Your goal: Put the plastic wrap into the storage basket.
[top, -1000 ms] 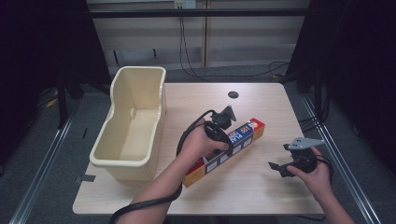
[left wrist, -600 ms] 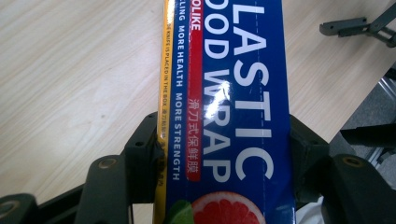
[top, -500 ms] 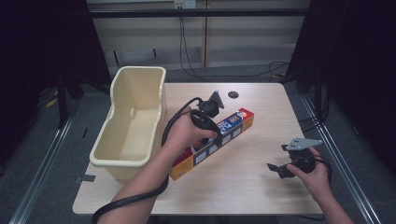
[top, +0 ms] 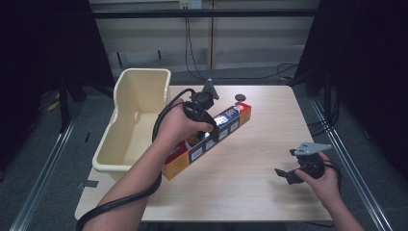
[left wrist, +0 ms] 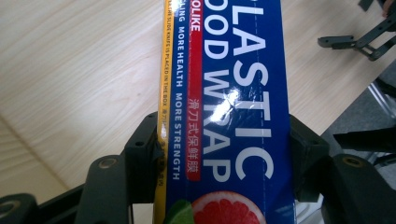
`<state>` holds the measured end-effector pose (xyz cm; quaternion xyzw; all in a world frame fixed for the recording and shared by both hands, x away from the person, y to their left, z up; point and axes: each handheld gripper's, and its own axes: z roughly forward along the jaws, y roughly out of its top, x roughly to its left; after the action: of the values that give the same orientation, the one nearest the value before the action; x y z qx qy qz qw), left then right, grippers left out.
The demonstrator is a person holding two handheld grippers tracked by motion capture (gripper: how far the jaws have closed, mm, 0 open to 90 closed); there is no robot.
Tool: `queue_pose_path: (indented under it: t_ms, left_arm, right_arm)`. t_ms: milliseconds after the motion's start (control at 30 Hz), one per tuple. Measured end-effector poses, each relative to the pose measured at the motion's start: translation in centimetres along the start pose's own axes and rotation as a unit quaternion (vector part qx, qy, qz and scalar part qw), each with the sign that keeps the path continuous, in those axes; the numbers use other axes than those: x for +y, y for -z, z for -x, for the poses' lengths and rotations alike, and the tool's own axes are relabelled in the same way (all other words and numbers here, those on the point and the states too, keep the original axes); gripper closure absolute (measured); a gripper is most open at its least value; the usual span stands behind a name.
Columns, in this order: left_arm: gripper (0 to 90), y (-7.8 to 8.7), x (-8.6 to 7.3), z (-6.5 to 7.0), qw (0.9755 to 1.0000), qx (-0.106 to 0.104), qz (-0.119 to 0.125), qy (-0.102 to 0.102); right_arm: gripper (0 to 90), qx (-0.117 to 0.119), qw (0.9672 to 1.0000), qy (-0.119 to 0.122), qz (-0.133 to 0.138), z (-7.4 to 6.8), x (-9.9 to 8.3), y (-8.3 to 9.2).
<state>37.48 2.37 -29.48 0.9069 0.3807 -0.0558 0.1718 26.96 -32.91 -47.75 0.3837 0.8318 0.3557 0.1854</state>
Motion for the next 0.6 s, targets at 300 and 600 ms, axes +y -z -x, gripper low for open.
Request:
queue_pose_path:
  t_ms: [300, 600]
  left_arm:
    - [40.8, 2.7, -0.4, -1.3, 0.9996, 0.003, 0.012, 0.025]
    - [40.8, 4.4, -0.6, -2.1, 0.9989, 0.011, 0.014, 0.043]
  right_arm:
    - [3.0, 0.000, 1.0000, 0.003, 0.000, 0.0, 0.0, -0.1]
    - [3.0, 0.002, 1.0000, 0.007, -0.002, -0.1, 0.1, -0.1]
